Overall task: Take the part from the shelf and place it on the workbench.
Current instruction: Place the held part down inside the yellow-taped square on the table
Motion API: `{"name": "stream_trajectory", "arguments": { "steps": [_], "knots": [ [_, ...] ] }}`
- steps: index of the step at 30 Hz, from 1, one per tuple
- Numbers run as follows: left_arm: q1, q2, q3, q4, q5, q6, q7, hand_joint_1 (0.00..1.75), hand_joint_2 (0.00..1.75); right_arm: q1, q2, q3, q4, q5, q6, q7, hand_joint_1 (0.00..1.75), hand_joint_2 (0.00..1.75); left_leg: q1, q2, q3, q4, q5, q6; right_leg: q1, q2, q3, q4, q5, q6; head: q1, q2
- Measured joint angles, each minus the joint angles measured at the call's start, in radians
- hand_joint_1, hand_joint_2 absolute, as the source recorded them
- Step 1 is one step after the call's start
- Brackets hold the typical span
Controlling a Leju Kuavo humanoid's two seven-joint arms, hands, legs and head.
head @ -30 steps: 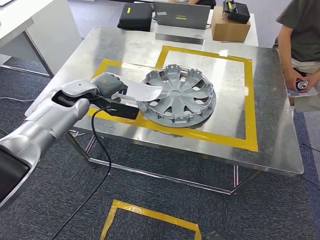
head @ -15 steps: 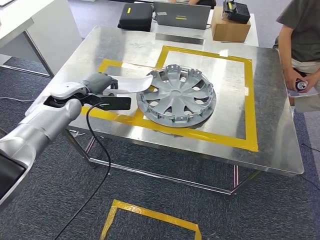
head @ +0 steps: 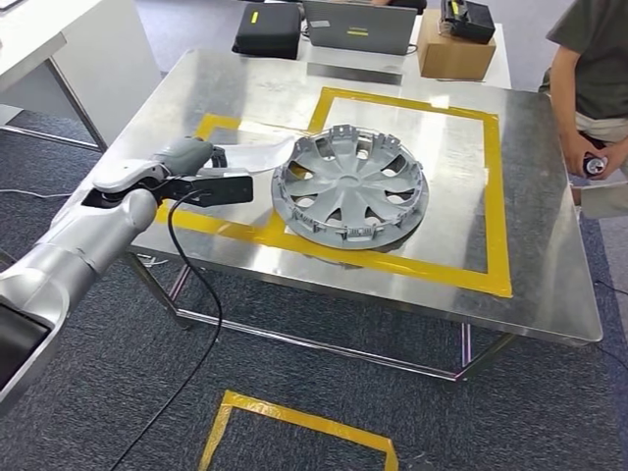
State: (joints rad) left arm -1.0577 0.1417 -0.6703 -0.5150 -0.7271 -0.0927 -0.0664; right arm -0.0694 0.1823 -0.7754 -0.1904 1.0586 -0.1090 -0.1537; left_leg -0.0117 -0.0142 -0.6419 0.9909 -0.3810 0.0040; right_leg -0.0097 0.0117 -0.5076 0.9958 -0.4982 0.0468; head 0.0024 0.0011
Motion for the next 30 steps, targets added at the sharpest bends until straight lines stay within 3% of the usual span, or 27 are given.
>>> {"name": "stream_trajectory", "arguments": {
  "steps": [2,4,7,8,9,10,12,14,16,18,20,22,24,25,26,29,30],
  "knots": [
    [-0.001,-0.002,0.001,0.0,0.0,0.0,0.0,1.75,1.75,0.0,0.0,0.0,0.0,0.0,-0.001,0.001,0.0,0.0,0.003,-0.001,0.007,-0.007,-0.01,0.011,0.0,-0.001,0.0,0.012,-0.003,0.007,0.0,0.0],
    [-0.003,-0.003,0.001,-0.001,0.001,-0.002,-0.006,1.75,1.75,-0.002,0.0,0.0,0.0,0.002,-0.004,0.004,0.0,0.0,0.008,0.0,0.02,-0.013,-0.021,0.02,0.001,-0.002,-0.034,0.074,-0.03,0.009,0.006,0.0],
    [-0.001,-0.004,0.002,-0.001,0.002,-0.009,-0.028,1.75,1.75,0.004,0.0,0.0,0.0,0.006,-0.007,0.014,0.0,0.0,0.01,0.001,0.032,-0.013,-0.031,0.019,-0.002,-0.003,-0.162,0.271,-0.094,0.013,0.009,0.0],
    [0.003,-0.005,0.001,-0.001,-0.001,-0.01,-0.033,1.75,1.75,0.008,0.0,0.0,0.0,0.007,-0.008,0.017,0.0,0.0,0.011,0.001,0.038,-0.012,-0.034,0.016,-0.003,-0.003,-0.195,0.31,-0.095,0.015,0.009,0.0],
    [0.006,-0.006,0.0,-0.001,-0.007,-0.012,-0.036,1.75,1.75,0.011,0.0,0.0,0.0,0.008,-0.009,0.018,0.0,0.0,0.013,0.001,0.047,-0.011,-0.038,0.011,-0.004,-0.003,-0.211,0.311,-0.076,0.018,0.01,0.0],
    [0.008,-0.006,-0.001,-0.001,-0.014,-0.014,-0.037,1.75,1.75,0.012,0.0,0.0,0.0,0.009,-0.01,0.019,0.0,0.0,0.017,0.0,0.059,-0.011,-0.045,0.005,-0.006,-0.004,-0.208,0.272,-0.039,0.021,0.01,0.0],
    [0.005,-0.007,-0.002,-0.001,-0.022,-0.017,-0.036,1.75,1.75,0.013,0.001,0.0,0.001,0.009,-0.011,0.019,0.0,0.0,0.023,0.0,0.082,-0.009,-0.064,-0.011,-0.012,-0.004,-0.174,0.137,0.056,0.027,0.011,0.0],
    [-0.005,-0.007,-0.002,-0.001,-0.024,-0.022,-0.036,1.75,1.75,0.013,0.002,0.0,0.002,0.01,-0.011,0.019,0.0,0.0,0.024,-0.001,0.091,-0.008,-0.079,-0.027,-0.014,-0.004,-0.148,0.049,0.093,0.017,0.013,0.0],
    [-0.014,-0.008,-0.003,-0.001,-0.023,-0.029,-0.035,1.75,1.75,0.013,0.003,0.0,0.002,0.01,-0.011,0.017,0.0,0.0,0.023,-0.002,0.093,-0.008,-0.083,-0.039,-0.01,-0.003,-0.138,0.035,0.081,-0.006,0.013,0.0],
    [-0.016,-0.009,-0.003,-0.005,-0.017,-0.036,-0.036,1.75,1.75,0.013,0.003,0.0,0.002,0.011,-0.01,0.014,0.0,0.0,0.025,0.0,0.083,0.025,-0.074,-0.049,-0.011,-0.002,-0.123,0.034,0.077,-0.022,0.011,0.0],
    [-0.016,-0.011,-0.002,-0.009,-0.008,-0.039,-0.039,1.75,1.75,0.01,0.003,-0.001,0.002,0.012,-0.01,0.012,0.0,0.0,0.026,0.003,0.023,0.127,-0.071,-0.057,-0.012,-0.001,-0.101,0.028,0.071,-0.032,0.01,0.0],
    [-0.011,-0.011,-0.002,-0.009,-0.004,-0.039,-0.041,1.75,1.75,0.007,0.003,-0.001,0.002,0.012,-0.009,0.015,0.0,0.0,0.025,0.004,-0.064,0.238,-0.119,-0.06,-0.011,0.003,-0.08,0.021,0.06,-0.038,0.008,0.0],
    [-0.002,-0.011,-0.002,-0.009,-0.002,-0.039,-0.041,1.75,1.75,0.009,0.003,-0.001,0.002,0.012,-0.009,0.018,0.0,0.0,0.023,0.004,-0.121,0.266,-0.168,-0.056,-0.01,0.008,-0.059,0.015,0.044,-0.041,0.008,0.0],
    [0.001,-0.011,-0.003,-0.009,-0.002,-0.039,-0.04,1.75,1.75,0.01,0.003,-0.001,0.002,0.011,-0.009,0.019,0.0,0.0,0.021,0.004,-0.129,0.239,-0.159,-0.051,-0.009,0.01,-0.047,0.014,0.036,-0.041,0.008,0.0],
    [0.003,-0.011,-0.003,-0.009,0.0,-0.039,-0.039,1.75,1.75,0.011,0.003,-0.001,0.002,0.011,-0.008,0.019,0.0,0.0,0.019,0.004,-0.126,0.189,-0.121,-0.044,-0.007,0.012,-0.035,0.013,0.028,-0.041,0.007,0.0],
    [0.004,-0.011,-0.002,-0.011,0.004,-0.041,-0.03,1.75,1.75,0.013,0.005,-0.002,0.003,0.009,-0.006,0.019,0.0,0.0,0.006,0.001,-0.099,0.011,0.064,-0.021,0.001,0.018,-0.017,0.02,-0.001,-0.031,0.004,0.0],
    [0.005,-0.011,-0.002,-0.011,0.003,-0.042,-0.027,1.75,1.75,0.013,0.006,-0.003,0.003,0.009,-0.006,0.018,0.0,0.0,0.004,-0.001,-0.095,-0.015,0.097,-0.018,0.004,0.02,-0.016,0.024,-0.013,-0.026,0.003,0.0]
  ]
}}
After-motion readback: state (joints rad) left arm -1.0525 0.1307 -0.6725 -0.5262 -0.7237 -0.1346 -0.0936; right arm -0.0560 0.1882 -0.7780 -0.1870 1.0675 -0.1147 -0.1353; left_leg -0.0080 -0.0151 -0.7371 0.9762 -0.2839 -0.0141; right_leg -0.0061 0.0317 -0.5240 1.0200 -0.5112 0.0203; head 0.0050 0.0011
